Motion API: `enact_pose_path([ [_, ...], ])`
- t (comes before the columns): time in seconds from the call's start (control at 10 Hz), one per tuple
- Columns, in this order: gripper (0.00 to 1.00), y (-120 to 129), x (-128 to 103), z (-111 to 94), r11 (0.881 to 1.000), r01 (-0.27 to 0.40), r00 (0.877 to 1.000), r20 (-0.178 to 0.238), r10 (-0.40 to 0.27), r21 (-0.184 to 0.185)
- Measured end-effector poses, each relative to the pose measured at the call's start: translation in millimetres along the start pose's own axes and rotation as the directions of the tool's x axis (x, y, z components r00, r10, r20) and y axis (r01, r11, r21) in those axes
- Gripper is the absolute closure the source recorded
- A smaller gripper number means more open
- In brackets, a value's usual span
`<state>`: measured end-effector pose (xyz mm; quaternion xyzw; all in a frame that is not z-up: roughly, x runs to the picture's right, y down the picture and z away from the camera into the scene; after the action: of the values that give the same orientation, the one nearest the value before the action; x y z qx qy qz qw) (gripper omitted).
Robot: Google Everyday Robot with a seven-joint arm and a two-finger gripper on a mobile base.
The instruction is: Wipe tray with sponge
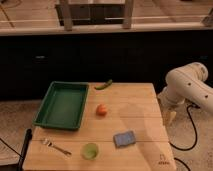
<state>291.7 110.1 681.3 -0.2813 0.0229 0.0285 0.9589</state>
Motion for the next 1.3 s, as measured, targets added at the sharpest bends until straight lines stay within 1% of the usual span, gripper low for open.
enact_pose_path([
  [0.5,0.20,1,0,1,1.000,0.001,1.000,-0.001,-0.001,-0.001],
  [0.6,0.20,8,-6,3,1.000,0.017,1.000,-0.012,-0.017,-0.002],
  [0.8,0.20,22,-35,9,0.998,0.060,0.998,-0.027,-0.060,-0.005],
  [1.0,0.20,28,-41,13,0.997,0.083,0.996,-0.036,-0.083,-0.008],
  [1.1,0.20,30,-43,15,0.996,0.092,0.995,-0.034,-0.092,-0.008],
  [1.3,0.20,38,-61,28,0.992,0.128,0.991,-0.025,-0.128,-0.012],
])
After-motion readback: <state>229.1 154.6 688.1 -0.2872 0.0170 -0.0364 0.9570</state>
